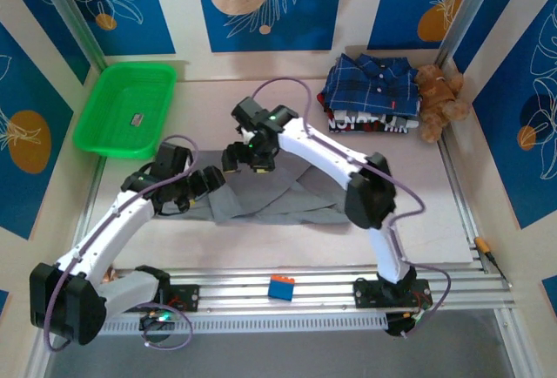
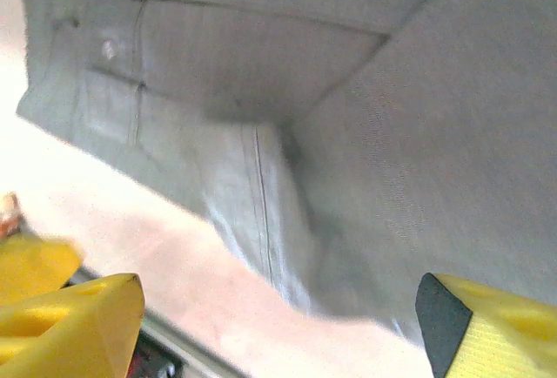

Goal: Fold and stack the long sleeve shirts

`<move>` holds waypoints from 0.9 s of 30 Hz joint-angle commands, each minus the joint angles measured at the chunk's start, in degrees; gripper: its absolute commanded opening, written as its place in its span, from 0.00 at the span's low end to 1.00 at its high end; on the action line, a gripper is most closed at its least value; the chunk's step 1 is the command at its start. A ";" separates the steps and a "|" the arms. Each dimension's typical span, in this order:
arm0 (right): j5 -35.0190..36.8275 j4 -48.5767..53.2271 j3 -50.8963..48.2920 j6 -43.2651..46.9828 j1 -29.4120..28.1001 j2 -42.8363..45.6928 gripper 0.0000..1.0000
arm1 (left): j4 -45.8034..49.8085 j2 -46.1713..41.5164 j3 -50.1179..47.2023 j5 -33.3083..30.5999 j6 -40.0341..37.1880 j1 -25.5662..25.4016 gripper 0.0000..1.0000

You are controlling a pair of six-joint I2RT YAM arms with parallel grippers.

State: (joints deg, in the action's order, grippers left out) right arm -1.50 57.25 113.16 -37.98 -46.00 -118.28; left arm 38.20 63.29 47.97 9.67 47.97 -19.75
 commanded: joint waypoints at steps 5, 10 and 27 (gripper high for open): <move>-4.90 -2.06 -19.71 5.77 8.71 16.97 0.83 | 4.16 3.01 -2.96 -3.66 5.76 -2.45 0.87; -5.18 -5.81 -29.34 8.81 12.59 23.72 0.86 | -2.68 10.70 -2.73 -2.76 6.33 -2.93 0.72; -6.36 -12.20 -48.09 7.92 18.17 32.70 0.86 | -13.18 19.90 -3.53 -5.97 2.52 -2.95 0.25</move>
State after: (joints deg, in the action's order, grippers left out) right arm -6.48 46.06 66.43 -29.69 -28.16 -86.76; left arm 25.04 83.81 44.12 5.54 52.07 -22.28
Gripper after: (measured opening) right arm 0.866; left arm 0.282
